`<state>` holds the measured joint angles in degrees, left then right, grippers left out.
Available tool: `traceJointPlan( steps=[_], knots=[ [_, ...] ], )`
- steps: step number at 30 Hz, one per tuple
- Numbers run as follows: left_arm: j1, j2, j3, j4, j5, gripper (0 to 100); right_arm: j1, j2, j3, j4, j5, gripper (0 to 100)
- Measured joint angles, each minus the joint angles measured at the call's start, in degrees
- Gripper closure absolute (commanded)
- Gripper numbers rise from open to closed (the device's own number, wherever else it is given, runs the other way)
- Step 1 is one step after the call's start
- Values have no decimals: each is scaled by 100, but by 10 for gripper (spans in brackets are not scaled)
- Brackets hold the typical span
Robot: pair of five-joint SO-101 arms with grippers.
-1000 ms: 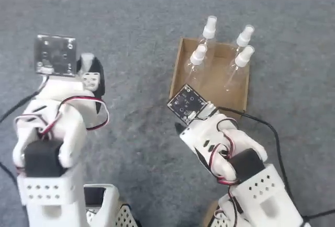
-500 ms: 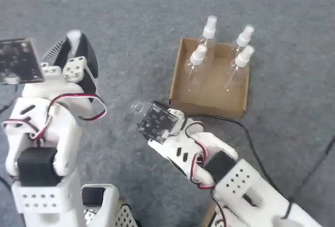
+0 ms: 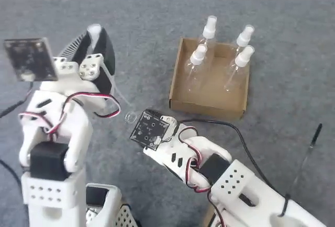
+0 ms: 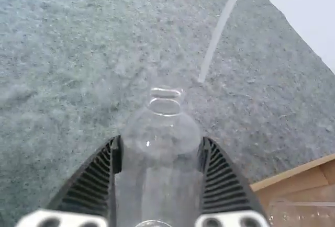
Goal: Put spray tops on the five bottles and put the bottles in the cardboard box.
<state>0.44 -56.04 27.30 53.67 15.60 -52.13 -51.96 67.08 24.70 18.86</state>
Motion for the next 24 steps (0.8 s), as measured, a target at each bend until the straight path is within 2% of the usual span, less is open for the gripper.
traceJointPlan(
  steps=[10,15,24],
  knots=[
    [18,0,202,53,-18,990,0,9,0,0,0,992],
    [44,0,-35,193,-299,990,0,9,0,0,0,992],
    [35,0,-316,563,-334,990,0,9,0,0,0,992]
  ],
)
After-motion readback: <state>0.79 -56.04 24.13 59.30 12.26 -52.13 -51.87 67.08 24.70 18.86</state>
